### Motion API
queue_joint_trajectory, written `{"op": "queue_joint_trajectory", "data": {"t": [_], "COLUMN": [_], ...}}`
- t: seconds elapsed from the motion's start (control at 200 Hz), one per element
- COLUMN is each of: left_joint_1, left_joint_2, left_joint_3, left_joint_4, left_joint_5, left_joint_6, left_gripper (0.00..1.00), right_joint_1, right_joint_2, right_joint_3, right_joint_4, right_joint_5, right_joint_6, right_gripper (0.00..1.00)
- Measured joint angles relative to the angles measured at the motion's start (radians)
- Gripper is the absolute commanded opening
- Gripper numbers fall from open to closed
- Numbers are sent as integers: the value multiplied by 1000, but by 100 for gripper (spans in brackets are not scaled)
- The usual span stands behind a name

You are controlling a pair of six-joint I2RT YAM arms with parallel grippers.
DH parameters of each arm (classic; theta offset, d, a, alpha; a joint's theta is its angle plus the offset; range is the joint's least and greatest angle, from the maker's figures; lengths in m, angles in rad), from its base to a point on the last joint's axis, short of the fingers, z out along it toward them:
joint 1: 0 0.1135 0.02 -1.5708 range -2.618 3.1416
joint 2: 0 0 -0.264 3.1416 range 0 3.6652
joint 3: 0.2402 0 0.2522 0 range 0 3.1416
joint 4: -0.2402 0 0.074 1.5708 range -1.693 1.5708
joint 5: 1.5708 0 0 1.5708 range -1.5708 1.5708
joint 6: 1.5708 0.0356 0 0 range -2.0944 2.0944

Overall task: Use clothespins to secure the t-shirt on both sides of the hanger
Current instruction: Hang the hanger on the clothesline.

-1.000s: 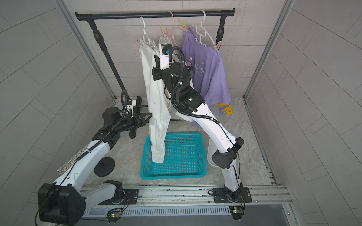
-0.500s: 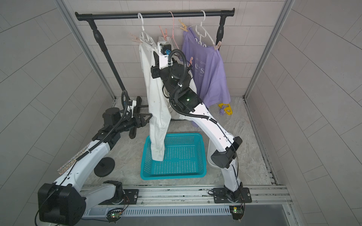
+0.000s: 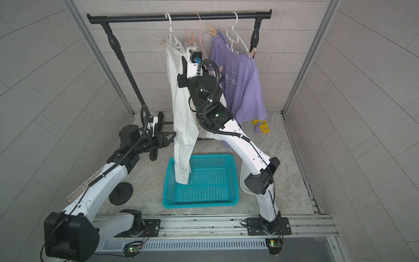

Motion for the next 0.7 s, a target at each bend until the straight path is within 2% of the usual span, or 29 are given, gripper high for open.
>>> {"op": "queue_joint_trajectory", "data": {"t": [0.7], "left_joint_1": [0], "left_joint_2": [2], "left_joint_3": [-2], "left_joint_4": [3], "left_joint_5": [6], "left_joint_6": [-1], "left_gripper": [74], "right_joint_1": [-40], "right_joint_2": [38], "right_joint_3": [0], "right_joint_4": [15], "right_joint_5": [14], "right_joint_6": [16], "right_gripper": [0]}}
